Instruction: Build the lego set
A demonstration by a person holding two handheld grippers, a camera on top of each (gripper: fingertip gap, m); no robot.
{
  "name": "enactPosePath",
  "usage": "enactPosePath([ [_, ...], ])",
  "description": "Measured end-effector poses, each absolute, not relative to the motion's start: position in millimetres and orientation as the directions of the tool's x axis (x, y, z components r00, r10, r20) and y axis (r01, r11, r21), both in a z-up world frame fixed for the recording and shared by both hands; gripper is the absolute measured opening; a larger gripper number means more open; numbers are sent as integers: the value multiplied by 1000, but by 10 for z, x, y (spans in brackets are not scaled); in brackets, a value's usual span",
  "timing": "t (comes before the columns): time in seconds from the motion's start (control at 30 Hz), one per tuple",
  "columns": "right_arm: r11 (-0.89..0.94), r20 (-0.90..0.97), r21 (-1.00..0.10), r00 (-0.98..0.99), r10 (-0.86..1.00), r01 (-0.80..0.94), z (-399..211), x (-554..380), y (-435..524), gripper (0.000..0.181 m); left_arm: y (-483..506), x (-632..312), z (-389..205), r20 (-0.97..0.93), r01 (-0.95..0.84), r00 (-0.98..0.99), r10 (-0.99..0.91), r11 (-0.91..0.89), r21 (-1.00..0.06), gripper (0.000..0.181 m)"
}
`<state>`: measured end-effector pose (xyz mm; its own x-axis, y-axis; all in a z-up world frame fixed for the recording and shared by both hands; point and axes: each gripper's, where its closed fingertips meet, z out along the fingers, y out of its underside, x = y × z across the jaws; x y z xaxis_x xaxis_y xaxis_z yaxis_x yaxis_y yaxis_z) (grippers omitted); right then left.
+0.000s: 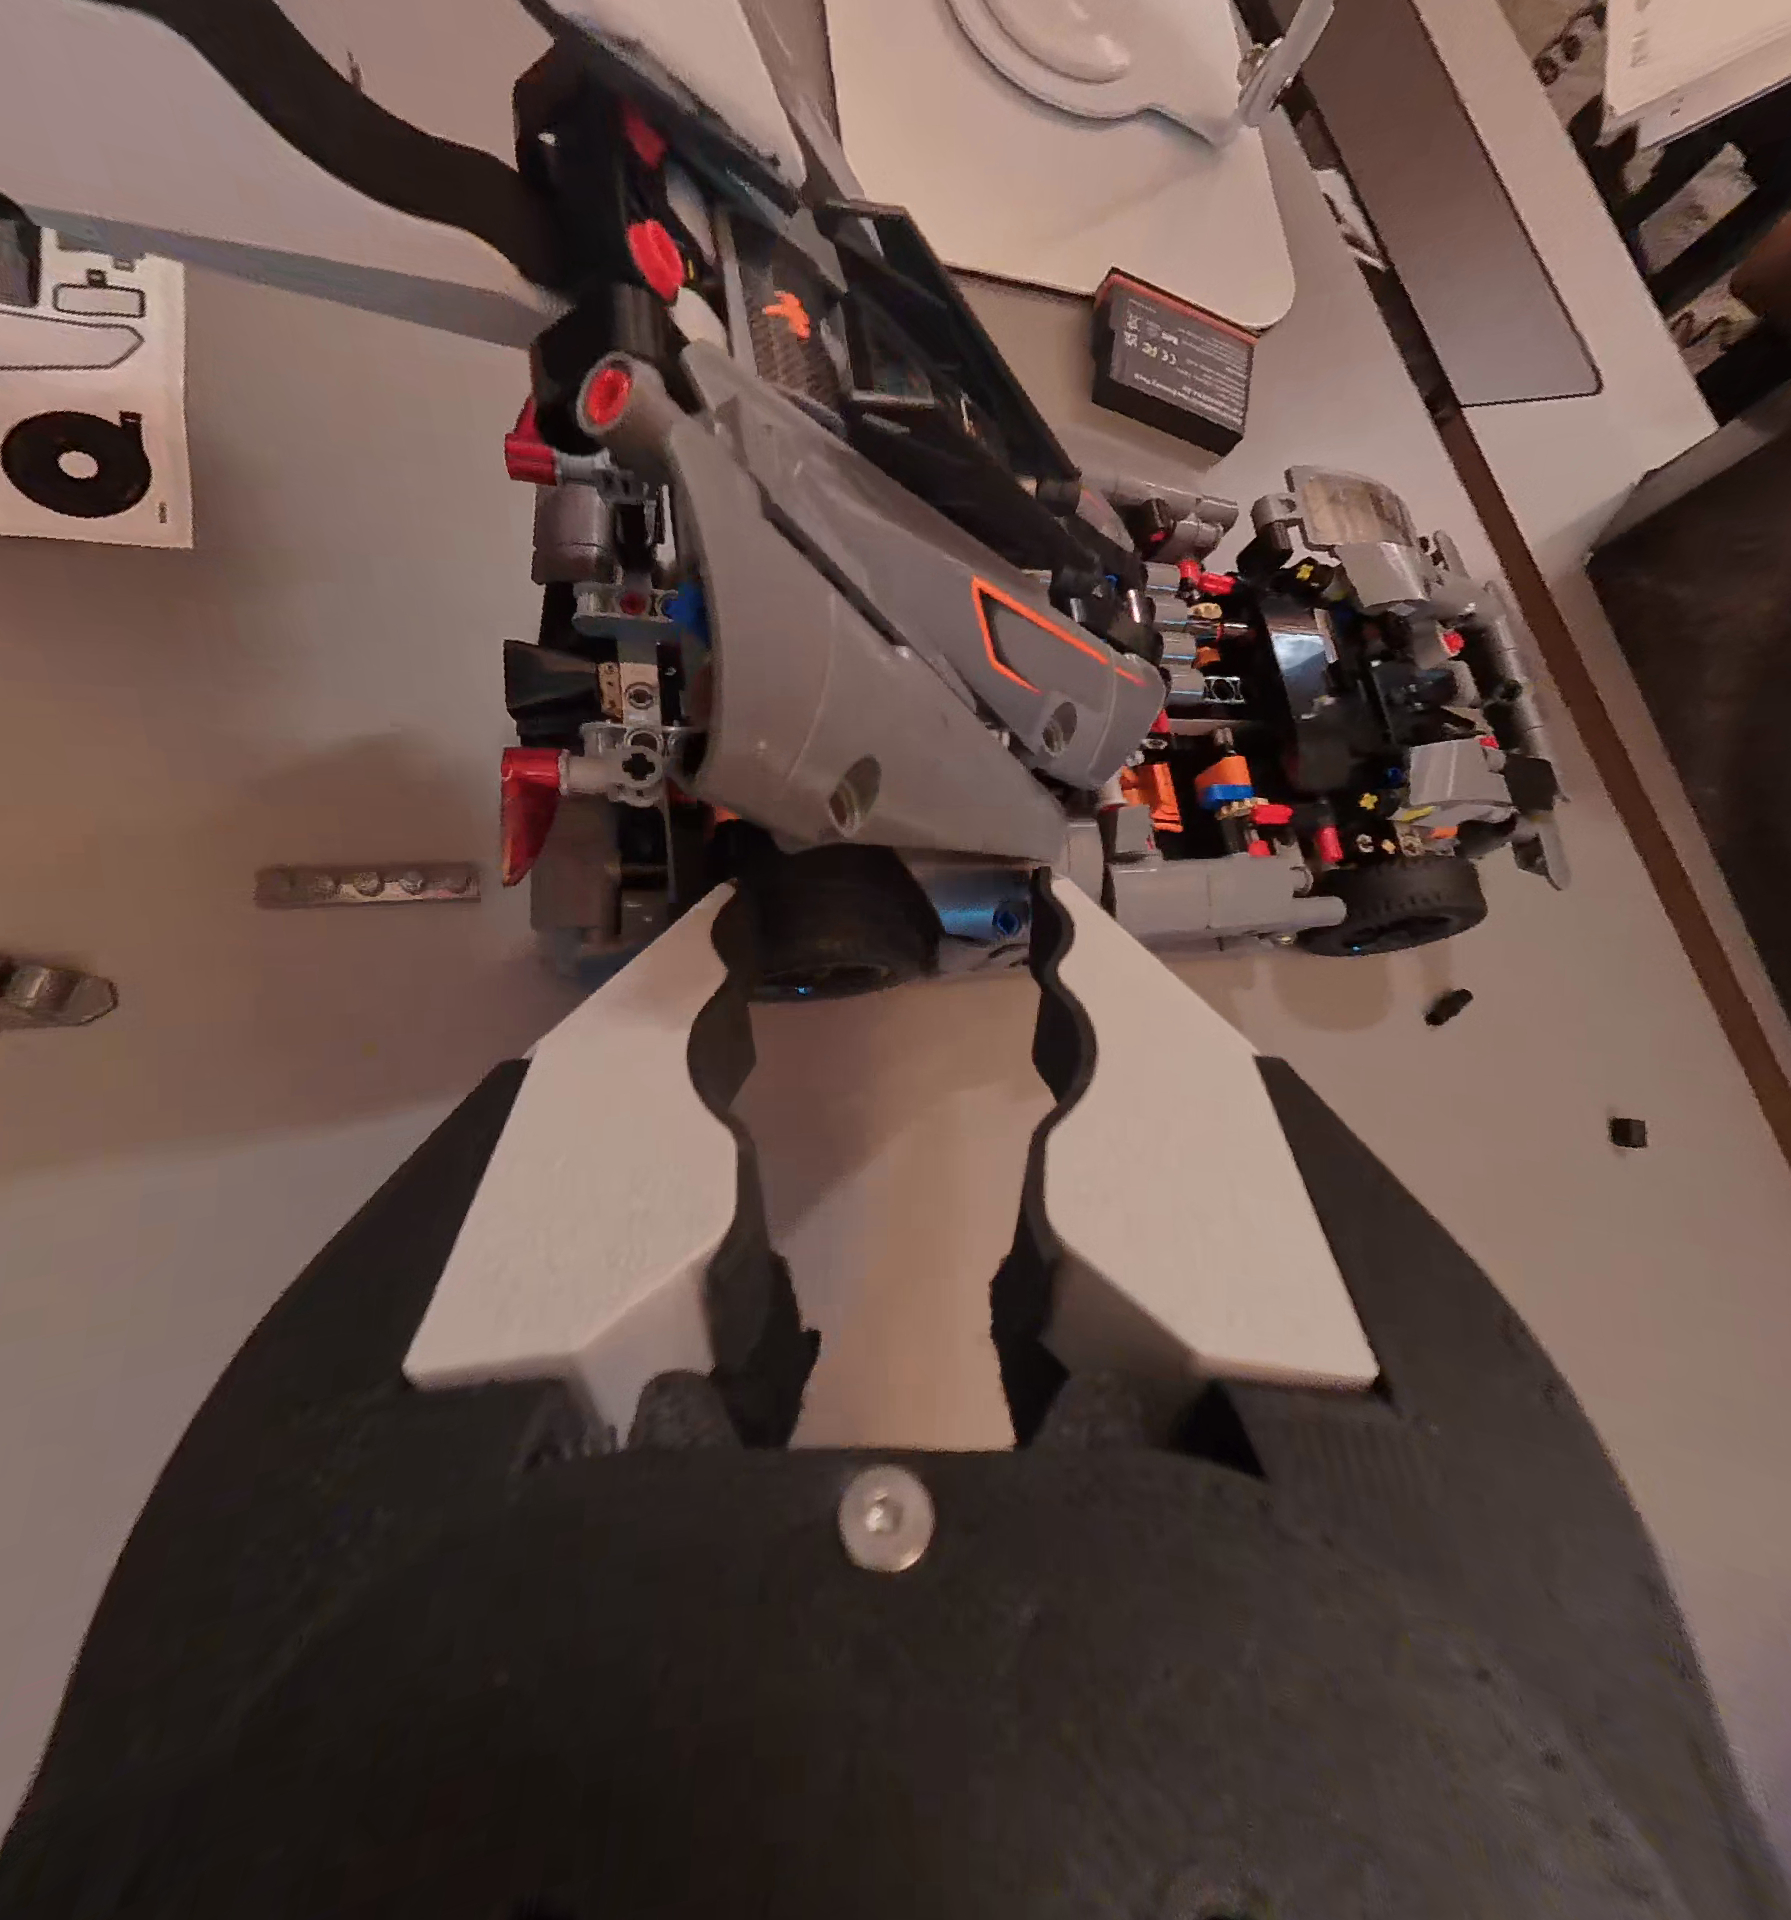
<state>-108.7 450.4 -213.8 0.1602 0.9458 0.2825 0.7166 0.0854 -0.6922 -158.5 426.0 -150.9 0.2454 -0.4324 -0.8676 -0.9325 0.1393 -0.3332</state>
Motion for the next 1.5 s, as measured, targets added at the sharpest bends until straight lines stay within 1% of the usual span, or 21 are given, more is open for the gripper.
enactPosePath([
  [0.17, 66, 242, -703, 151, 959, 708, -2149, -1099, 4507, 51, 4298, -1583, -1460, -863, -932, 254, -436, 128, -339, 14],
  [0.83, 77, 238, -728, 146, 960, 681, -2155, -1092, 4500, 50, 4402, -1585, -1358, -807, -926, 281, -520, 76, -371, 14],
  [1.13, 69, 230, -743, 158, 960, 666, -2158, -1079, 4502, 50, 4374, -1584, -1398, -837, -937, 250, -487, 97, -336, 16],
  [1.17, 69, 231, -743, 158, 960, 666, -2161, -1074, 4499, 50, 4365, -1593, -1408, -839, -936, 251, -482, 99, -337, 17],
  [1.3, 70, 235, -742, 160, 959, 667, -2167, -1041, 4480, 48, 4305, -1671, -1458, -836, -931, 274, -476, 87, -355, 37],
  [1.5, 94, 287, -724, 173, 942, 683, -2139, -995, 4480, 45, 4220, -1859, -1450, -823, -908, 339, -456, 68, -412, 44],
])
